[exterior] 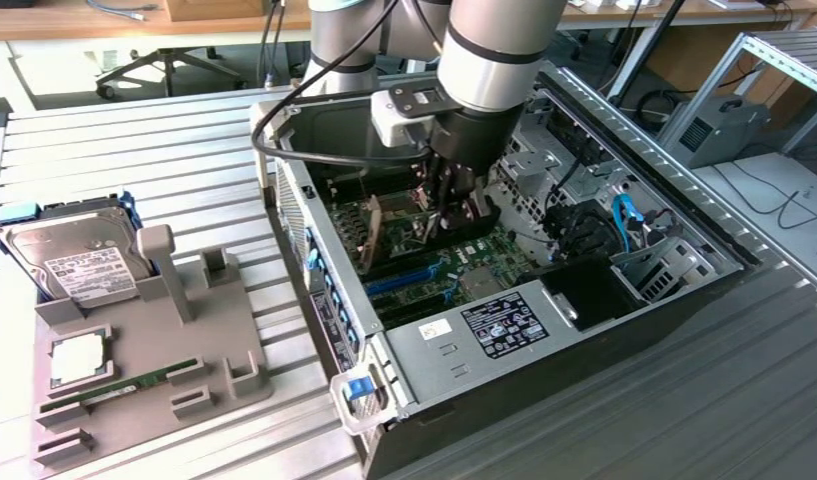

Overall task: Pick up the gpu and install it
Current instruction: 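Insert the gpu into the slot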

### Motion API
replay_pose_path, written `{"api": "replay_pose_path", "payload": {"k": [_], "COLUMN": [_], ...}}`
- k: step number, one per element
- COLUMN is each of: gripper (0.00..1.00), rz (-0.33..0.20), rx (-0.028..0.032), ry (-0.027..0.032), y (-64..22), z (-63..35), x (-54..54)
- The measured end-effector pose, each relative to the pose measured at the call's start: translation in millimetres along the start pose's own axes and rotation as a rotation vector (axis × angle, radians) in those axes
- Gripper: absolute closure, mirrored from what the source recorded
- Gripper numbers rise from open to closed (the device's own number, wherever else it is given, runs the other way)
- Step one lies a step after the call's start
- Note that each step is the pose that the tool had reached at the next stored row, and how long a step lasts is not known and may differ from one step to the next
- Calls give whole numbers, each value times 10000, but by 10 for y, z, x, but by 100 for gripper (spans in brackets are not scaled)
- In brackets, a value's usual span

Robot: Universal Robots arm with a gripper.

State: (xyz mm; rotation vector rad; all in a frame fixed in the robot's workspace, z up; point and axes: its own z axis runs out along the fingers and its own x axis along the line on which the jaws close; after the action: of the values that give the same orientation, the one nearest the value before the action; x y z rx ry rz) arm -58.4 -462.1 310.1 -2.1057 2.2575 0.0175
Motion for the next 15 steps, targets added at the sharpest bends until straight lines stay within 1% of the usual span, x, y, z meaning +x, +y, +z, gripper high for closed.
{"api": "replay_pose_path", "payload": {"k": [3, 15], "gripper": [73, 73], "rz": [-1, -1], "rx": [0, 0], "ry": [0, -1], "y": [16, 21], "z": [3, 26], "x": [1, 2]}}
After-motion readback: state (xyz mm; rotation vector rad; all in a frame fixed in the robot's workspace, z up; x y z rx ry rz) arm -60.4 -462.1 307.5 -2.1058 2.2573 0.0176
